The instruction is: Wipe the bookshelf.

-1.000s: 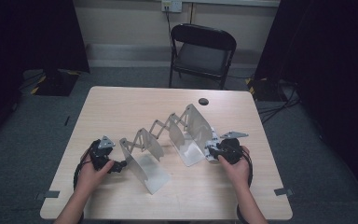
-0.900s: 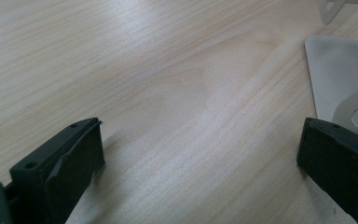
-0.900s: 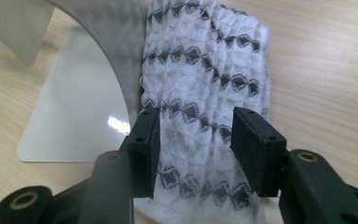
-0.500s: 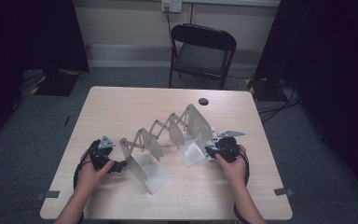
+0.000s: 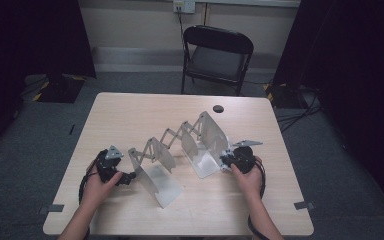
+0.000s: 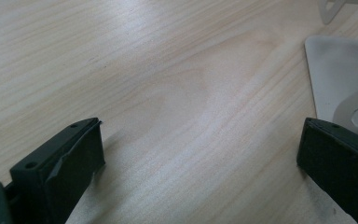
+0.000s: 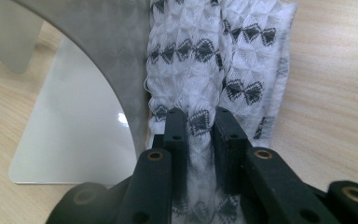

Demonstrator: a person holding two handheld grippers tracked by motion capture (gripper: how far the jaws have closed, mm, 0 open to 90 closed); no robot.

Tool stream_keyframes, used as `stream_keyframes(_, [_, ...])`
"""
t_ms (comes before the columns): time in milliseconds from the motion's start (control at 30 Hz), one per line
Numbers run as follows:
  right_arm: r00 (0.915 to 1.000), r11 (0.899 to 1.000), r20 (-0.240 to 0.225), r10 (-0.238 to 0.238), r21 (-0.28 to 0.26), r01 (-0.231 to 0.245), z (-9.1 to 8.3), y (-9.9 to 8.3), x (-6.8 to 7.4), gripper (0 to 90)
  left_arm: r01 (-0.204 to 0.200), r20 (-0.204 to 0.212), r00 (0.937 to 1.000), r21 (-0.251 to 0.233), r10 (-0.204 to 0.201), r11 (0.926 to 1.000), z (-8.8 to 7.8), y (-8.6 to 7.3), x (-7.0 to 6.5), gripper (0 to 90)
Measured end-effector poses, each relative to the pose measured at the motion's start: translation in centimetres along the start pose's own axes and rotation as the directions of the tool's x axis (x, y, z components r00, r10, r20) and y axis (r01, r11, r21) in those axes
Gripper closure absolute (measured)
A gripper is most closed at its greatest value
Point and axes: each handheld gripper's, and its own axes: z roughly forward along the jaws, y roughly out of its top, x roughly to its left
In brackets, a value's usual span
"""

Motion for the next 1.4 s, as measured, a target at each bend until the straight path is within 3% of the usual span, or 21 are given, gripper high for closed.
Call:
stream_keyframes(233, [0.9994,1.0,-0.026,-0.023,0.004,0.023,-0.7,0.5,0.2,78.8,0.0,0.0,1.0,0.0,0.0,1.0,0.0,0.0,0.0,0.1])
stream_keyframes(600, [1.0,0.999,-0.004,-0.001,-0.051,0.0,-3.5,1.6,-1.0,79.0,0.0,-0.001,1.0,0.001,0.0,1.0,0.0,0.0,0.0,0.1])
stream_keyframes(733, [0.9999,0.998,0.003,-0.012,-0.063,0.013,-4.8,2.4,-1.2,79.0,0.0,0.0,1.0,0.0,0.0,1.0,0.0,0.0,0.0,0.1])
stream_keyframes(1200, [0.9982,0.989,0.017,-0.057,-0.136,0.058,-8.9,7.3,-0.3,79.0,0.001,0.0,1.0,0.0,-0.001,1.0,0.0,0.0,0.0,0.1])
stream_keyframes(1400, [0.9947,0.982,-0.008,-0.103,-0.161,0.1,-9.7,9.2,1.1,78.9,0.0,-0.001,1.0,0.001,0.0,1.0,0.0,0.0,0.0,0.1])
